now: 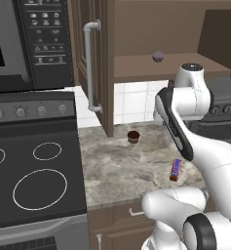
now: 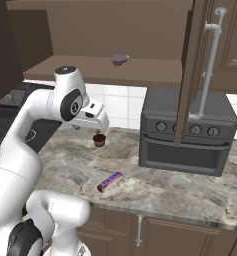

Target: Pick the bar and honey bottle from the counter and place them in the cabinets closest to them.

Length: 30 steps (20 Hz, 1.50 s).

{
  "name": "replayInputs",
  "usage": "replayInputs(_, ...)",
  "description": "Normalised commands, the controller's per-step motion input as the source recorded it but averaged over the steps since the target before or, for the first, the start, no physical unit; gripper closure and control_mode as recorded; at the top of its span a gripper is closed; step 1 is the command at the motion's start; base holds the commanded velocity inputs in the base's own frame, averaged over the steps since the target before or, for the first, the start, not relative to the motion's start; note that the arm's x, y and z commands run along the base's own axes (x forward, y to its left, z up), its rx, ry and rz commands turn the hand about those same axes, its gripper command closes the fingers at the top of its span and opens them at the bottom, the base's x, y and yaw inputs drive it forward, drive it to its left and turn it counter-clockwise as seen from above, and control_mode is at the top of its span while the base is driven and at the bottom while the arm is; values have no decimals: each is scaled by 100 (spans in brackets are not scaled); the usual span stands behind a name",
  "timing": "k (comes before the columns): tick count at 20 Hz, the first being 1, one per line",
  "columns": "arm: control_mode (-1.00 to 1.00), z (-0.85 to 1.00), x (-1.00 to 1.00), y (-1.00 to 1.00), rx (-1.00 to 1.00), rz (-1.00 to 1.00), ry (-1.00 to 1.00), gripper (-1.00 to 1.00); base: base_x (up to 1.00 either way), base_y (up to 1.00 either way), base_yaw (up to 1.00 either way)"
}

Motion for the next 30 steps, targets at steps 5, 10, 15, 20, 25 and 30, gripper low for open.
replayInputs(5, -100, -27, -5, -26, -6, -10, 1, -100, 0, 0, 0)
replayInputs(10, -100, -36, 0, -23, -6, -7, 4, -100, 0, 0, 0)
replayInputs(15, -100, -42, 0, -19, -5, -5, 8, -100, 0, 0, 0)
replayInputs(20, -100, -41, 0, -15, -3, -3, 9, -100, 0, 0, 0)
replayInputs(25, -100, -30, 0, -7, 0, -1, 9, -100, 0, 0, 0)
replayInputs(30, -100, -26, 1, 0, 0, 0, 9, -100, 0, 0, 0)
